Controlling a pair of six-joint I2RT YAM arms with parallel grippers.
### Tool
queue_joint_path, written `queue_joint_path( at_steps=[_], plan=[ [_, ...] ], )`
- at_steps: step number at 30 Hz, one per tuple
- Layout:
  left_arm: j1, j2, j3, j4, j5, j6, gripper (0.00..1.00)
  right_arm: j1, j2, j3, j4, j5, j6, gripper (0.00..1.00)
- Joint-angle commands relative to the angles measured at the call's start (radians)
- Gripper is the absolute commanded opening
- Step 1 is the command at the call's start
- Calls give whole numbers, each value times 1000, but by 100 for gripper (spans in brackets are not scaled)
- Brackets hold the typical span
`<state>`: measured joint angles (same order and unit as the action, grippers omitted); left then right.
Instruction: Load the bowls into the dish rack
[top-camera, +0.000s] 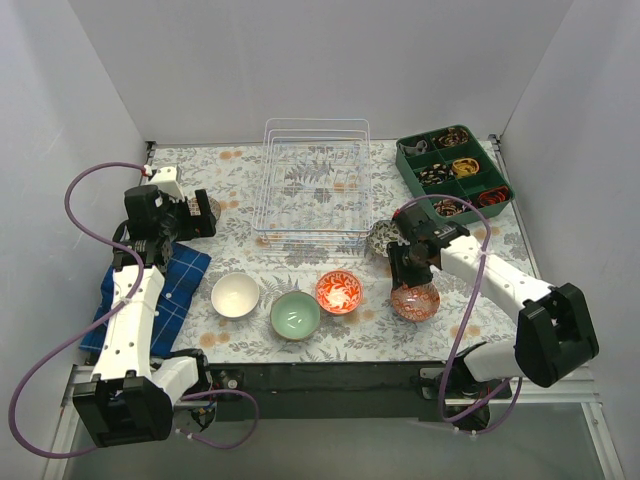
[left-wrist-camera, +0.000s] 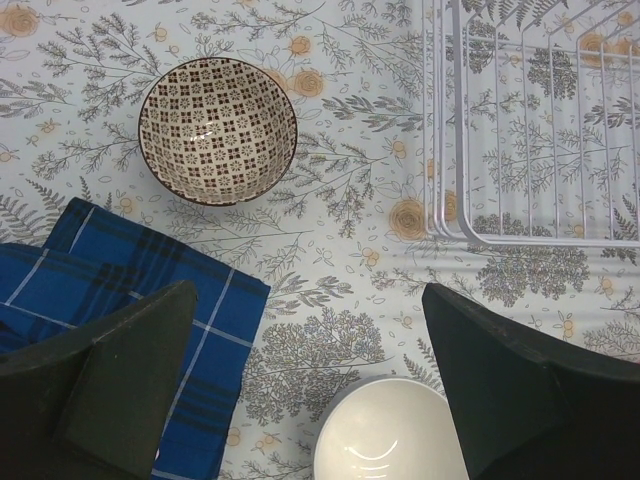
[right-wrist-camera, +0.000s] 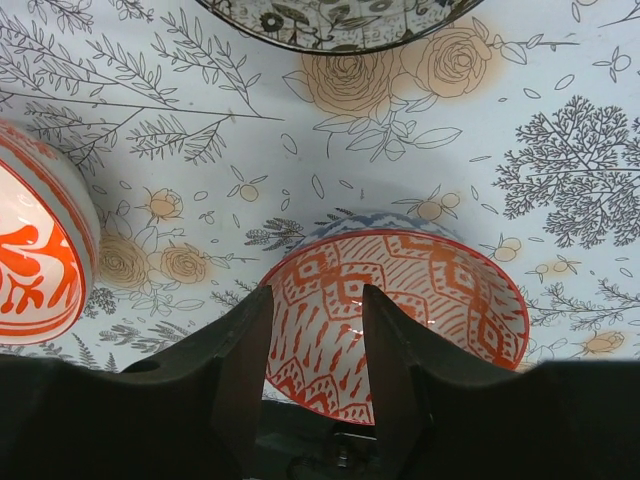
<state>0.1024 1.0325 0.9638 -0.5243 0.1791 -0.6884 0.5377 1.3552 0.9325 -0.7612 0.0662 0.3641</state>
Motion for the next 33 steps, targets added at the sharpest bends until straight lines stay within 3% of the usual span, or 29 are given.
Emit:
queue_joint_path(
  at_steps=[1,9,27,33],
  plan=[
    [-4,-29,41,-14,-10,12,98,-2,1,58,-23,41,36,49],
    [-3,-43,26,-25,-3,18,98,36,-24,68,-30,18,47,49],
    [-4,-54,32,-37,-12,21,98,103,93,54,-41,64,107,49],
    [-3,-49,49,-43,-7,30,98,116,101,57,-69,106,111,40]
  ],
)
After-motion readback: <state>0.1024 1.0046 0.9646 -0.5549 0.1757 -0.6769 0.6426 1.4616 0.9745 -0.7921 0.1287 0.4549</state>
